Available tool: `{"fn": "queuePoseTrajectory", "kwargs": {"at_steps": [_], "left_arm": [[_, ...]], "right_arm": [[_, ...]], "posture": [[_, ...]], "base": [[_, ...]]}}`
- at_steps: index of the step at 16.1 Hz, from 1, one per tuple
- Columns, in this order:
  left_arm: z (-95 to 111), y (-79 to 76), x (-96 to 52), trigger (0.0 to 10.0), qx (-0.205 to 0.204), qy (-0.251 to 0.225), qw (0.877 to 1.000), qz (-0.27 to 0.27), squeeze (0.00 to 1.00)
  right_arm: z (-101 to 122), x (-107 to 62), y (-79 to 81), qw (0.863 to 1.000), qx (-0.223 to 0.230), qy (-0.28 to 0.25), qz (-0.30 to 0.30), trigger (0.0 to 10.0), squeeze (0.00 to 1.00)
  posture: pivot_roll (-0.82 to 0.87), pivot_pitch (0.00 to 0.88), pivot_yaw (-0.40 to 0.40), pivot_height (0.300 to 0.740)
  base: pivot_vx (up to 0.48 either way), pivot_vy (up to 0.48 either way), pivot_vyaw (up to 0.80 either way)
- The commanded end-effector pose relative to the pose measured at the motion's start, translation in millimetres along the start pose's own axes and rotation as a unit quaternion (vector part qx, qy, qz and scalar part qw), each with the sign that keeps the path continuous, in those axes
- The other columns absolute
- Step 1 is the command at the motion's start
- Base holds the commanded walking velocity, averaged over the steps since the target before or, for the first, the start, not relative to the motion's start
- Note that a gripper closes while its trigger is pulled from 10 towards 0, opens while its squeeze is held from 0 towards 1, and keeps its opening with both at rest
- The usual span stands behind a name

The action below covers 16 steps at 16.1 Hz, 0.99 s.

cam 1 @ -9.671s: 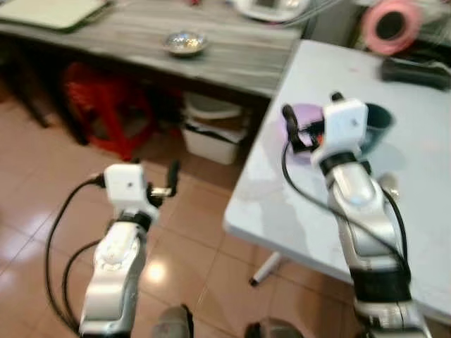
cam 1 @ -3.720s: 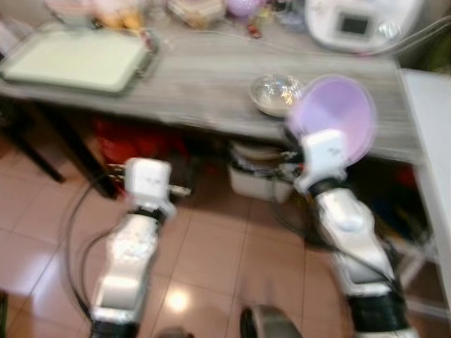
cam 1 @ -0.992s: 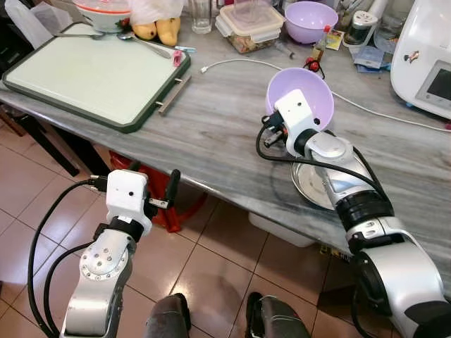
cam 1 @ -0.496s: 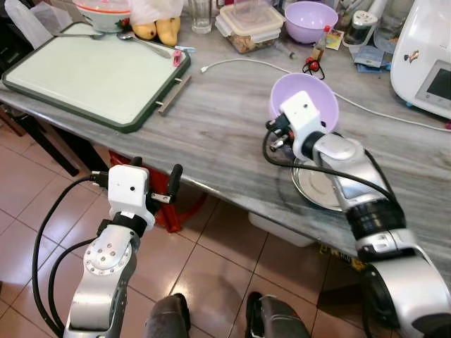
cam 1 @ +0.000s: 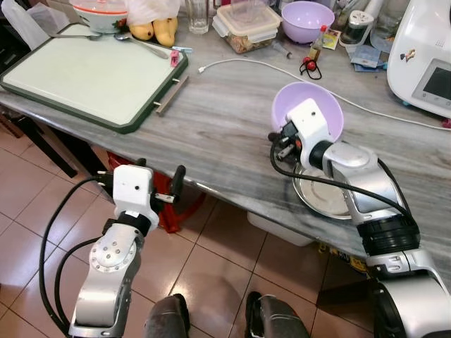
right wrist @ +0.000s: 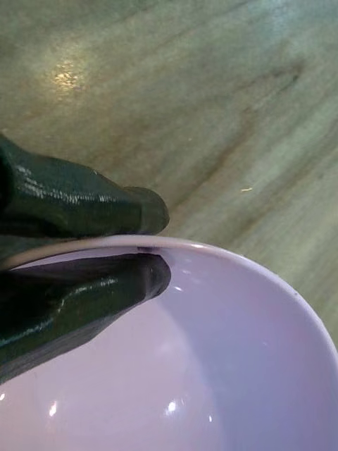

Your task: Setting the table

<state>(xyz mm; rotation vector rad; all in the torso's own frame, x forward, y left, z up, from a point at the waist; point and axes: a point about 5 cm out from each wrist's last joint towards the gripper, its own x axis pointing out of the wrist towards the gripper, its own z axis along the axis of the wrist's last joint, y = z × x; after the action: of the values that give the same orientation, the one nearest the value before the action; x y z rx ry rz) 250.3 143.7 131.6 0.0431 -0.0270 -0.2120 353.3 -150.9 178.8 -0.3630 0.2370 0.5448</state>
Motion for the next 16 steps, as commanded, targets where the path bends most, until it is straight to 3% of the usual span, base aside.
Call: {"fn": "queuePoseTrajectory", "kwargs": {"at_steps": [1,2,3,4,5,6,7,8,11,16], "left_arm": [[-4,-0.6,-1.2,10.0,0.001,0.011,1.000,0.002,0.00],[-4,-1.0,-1.1,10.0,0.001,0.011,1.000,0.001,0.00],[-5,-1.6,0.5,10.0,-0.001,0.011,1.000,0.000,0.00],[-5,-1.7,1.3,10.0,-0.001,0.011,1.000,0.000,0.00],[-5,-1.9,2.0,10.0,-0.001,0.010,1.000,0.000,0.00],[-6,-2.3,2.9,10.0,-0.002,0.010,1.000,-0.001,0.00],[-6,-2.5,3.4,10.0,-0.002,0.009,1.000,-0.001,0.00],[-6,-2.7,3.6,10.0,-0.003,0.010,1.000,0.000,0.00],[-8,-4.1,5.0,10.0,-0.005,0.013,1.000,-0.002,0.00],[-10,-5.6,6.1,10.0,-0.006,0.017,1.000,-0.005,0.00]], "right_arm": [[0,-3.8,-0.2,1.000,0.000,-0.001,0.004,10.0,1.00],[1,-4.9,-0.6,1.000,-0.002,0.000,0.003,10.0,1.00],[5,-7.2,-2.6,1.000,-0.010,-0.001,0.007,10.0,0.04],[8,-8.3,-3.2,1.000,-0.013,-0.002,0.009,10.0,0.00],[10,-9.4,-3.5,1.000,-0.016,-0.003,0.011,10.0,0.00],[15,-10.1,-5.6,1.000,-0.019,-0.007,0.011,10.0,0.25],[17,-10.7,-6.4,1.000,-0.018,-0.008,0.010,10.0,0.25],[19,-11.3,-7.1,1.000,-0.022,-0.009,0.007,10.0,1.00],[27,-13.0,-9.2,0.999,-0.029,-0.011,0.007,10.0,1.00],[25,-17.0,1.0,0.998,-0.034,0.008,0.053,10.0,1.00]], "posture": [[0.01,0.179,-0.004,0.740],[0.01,0.177,-0.005,0.740],[0.01,0.168,-0.007,0.740],[0.00,0.163,-0.008,0.740],[0.00,0.161,-0.009,0.740],[0.00,0.154,-0.013,0.740],[0.00,0.153,-0.014,0.740],[0.00,0.149,-0.015,0.740],[0.00,0.139,-0.019,0.740],[0.00,0.131,-0.021,0.740]], "base": [[0.000,0.000,0.00],[0.000,0.000,0.00],[0.000,0.000,0.00],[0.000,0.000,0.00],[0.000,0.000,0.00],[0.000,0.000,0.00],[0.000,0.000,0.00],[0.000,0.000,0.00],[0.000,0.000,0.00],[0.000,0.000,0.00]]}}
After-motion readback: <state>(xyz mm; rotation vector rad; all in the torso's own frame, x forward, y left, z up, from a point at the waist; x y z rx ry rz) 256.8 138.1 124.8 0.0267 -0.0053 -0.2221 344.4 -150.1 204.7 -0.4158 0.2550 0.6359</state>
